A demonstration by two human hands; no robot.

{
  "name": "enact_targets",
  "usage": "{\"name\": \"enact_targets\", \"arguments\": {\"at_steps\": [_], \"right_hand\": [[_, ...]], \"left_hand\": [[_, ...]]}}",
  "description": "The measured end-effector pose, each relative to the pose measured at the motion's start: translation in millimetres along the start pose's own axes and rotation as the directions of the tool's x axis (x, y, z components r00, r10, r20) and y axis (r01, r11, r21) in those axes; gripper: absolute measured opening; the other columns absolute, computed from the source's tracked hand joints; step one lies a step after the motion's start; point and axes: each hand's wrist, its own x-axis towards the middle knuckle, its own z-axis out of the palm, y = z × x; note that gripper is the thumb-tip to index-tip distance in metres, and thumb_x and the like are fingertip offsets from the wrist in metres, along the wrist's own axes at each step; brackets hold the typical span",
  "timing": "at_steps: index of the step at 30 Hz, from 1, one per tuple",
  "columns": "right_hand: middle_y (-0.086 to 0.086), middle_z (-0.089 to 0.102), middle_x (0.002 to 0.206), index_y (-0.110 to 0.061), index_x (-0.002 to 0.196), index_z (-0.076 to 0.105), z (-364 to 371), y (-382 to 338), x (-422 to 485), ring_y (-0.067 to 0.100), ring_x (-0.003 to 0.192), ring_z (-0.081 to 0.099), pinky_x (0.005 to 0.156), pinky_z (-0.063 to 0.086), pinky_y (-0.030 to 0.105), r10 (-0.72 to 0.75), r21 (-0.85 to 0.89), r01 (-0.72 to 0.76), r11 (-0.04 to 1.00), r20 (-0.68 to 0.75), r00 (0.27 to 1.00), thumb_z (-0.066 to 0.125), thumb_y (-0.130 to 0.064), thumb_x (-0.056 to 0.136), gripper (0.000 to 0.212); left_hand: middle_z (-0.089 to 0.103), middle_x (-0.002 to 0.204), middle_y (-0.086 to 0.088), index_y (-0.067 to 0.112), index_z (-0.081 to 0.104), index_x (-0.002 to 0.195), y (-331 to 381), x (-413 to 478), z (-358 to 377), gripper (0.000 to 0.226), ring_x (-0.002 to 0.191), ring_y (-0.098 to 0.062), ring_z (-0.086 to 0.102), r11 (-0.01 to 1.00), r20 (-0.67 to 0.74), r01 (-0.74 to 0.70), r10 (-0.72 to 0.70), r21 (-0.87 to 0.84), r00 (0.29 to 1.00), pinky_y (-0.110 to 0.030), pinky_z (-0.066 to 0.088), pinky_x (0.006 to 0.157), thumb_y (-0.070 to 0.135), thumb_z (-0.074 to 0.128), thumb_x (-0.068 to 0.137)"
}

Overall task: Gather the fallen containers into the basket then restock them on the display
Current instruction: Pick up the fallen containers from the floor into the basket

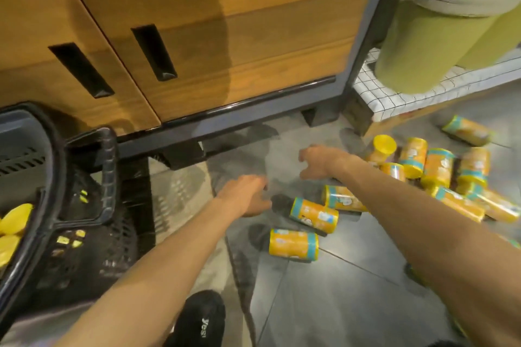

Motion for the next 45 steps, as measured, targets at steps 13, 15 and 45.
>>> {"name": "enact_targets", "arguments": {"at_steps": [13,15,45], "right_hand": [[0.012,0.056,0.136,-0.013,0.133,0.055,117.6,7.7,53.8,0.030,0.125,0.054,0.101,0.046,0.040,0.022,0.060,-0.031,0.998,0.150,0.988,0.074,-0.043,0.081,0.063],[0.012,0.056,0.135,-0.012,0.134,0.053,131.5,11.8,57.4,0.031,0.124,0.054,0.100,0.046,0.040,0.043,0.077,-0.055,0.996,0.157,0.987,0.073,-0.046,0.082,0.066],[0.003,0.064,0.116,-0.019,0.121,0.055,114.5,50.6,41.5,0.029,0.107,0.060,0.080,0.042,0.033,0.130,0.080,-0.133,0.988,0.041,0.991,0.074,-0.061,0.070,0.069]], "left_hand": [[0.054,0.128,-0.007,0.018,0.051,0.129,25.4,42.7,121.1,0.048,0.119,-0.029,0.054,0.978,0.118,-0.209,0.209,-0.011,0.971,-0.041,0.044,0.093,0.044,0.059,0.090],[0.054,0.126,-0.005,0.020,0.053,0.125,25.3,46.0,136.6,0.046,0.117,-0.028,0.054,0.980,0.122,-0.196,0.198,-0.031,0.973,-0.039,0.044,0.092,0.045,0.061,0.087],[0.063,0.114,0.002,0.022,0.057,0.116,-11.0,18.8,168.4,0.067,0.100,-0.019,0.061,0.781,0.335,0.335,-0.171,-0.527,0.926,-0.036,0.053,0.088,0.060,0.076,0.064]]}}
